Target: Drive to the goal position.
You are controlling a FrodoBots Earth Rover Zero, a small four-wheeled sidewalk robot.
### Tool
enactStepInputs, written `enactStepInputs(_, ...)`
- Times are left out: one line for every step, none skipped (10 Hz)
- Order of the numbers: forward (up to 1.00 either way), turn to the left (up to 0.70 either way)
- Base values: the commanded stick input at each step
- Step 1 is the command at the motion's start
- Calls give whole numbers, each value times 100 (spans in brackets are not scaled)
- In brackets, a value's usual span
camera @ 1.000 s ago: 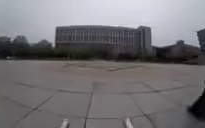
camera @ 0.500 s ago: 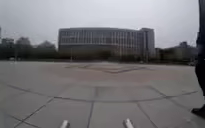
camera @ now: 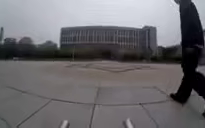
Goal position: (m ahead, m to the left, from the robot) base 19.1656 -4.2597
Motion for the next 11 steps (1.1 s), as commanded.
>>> enactStepInputs(100, 1)
enactStepInputs(100, 1)
enactStepInputs(100, 1)
enactStepInputs(100, 1)
enactStepInputs(100, 1)
enactStepInputs(100, 1)
enactStepInputs(100, 1)
enactStepInputs(100, 1)
enactStepInputs(100, 1)
enactStepInputs(100, 1)
enactStepInputs(100, 1)
